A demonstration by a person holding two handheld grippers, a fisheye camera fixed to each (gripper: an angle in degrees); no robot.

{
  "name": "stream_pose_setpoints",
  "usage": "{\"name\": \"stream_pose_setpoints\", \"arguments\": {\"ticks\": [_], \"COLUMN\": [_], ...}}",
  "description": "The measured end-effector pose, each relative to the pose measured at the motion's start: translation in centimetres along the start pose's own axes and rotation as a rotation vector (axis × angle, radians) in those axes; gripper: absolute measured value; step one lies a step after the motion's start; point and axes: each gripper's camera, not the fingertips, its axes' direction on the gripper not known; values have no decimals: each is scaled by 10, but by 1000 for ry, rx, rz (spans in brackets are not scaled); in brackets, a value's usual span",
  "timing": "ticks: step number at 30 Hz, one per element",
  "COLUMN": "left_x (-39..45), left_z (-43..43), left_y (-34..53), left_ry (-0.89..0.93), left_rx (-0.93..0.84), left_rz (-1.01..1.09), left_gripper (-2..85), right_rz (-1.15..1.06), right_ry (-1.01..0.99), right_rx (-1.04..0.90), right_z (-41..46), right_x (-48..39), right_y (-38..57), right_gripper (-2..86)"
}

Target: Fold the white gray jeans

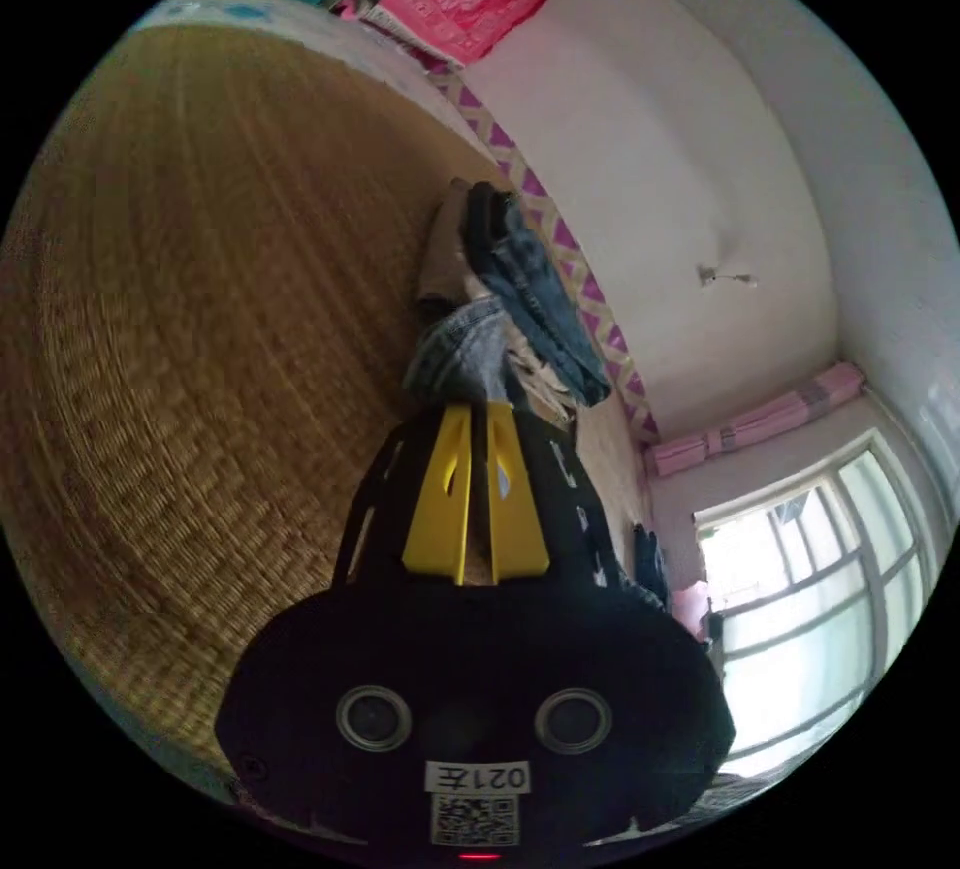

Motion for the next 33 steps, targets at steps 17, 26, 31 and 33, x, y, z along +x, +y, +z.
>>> {"name": "stream_pose_setpoints", "arguments": {"ticks": [17,26,31,33], "left_x": [410,428,433,430], "left_z": [188,215,216,201], "left_y": [363,458,480,481], "left_ry": [-7,-38,47,127], "left_rx": [-459,-469,-567,-537], "left_rz": [1038,1114,1136,1096], "left_gripper": [-8,34,72,66], "right_rz": [228,373,659,812], "right_ry": [-159,-283,-332,-390], "right_rx": [363,362,352,373], "right_z": [-144,-142,-128,-123], "right_x": [107,177,225,245], "right_y": [183,243,266,282], "right_gripper": [-10,1,75,100]}}
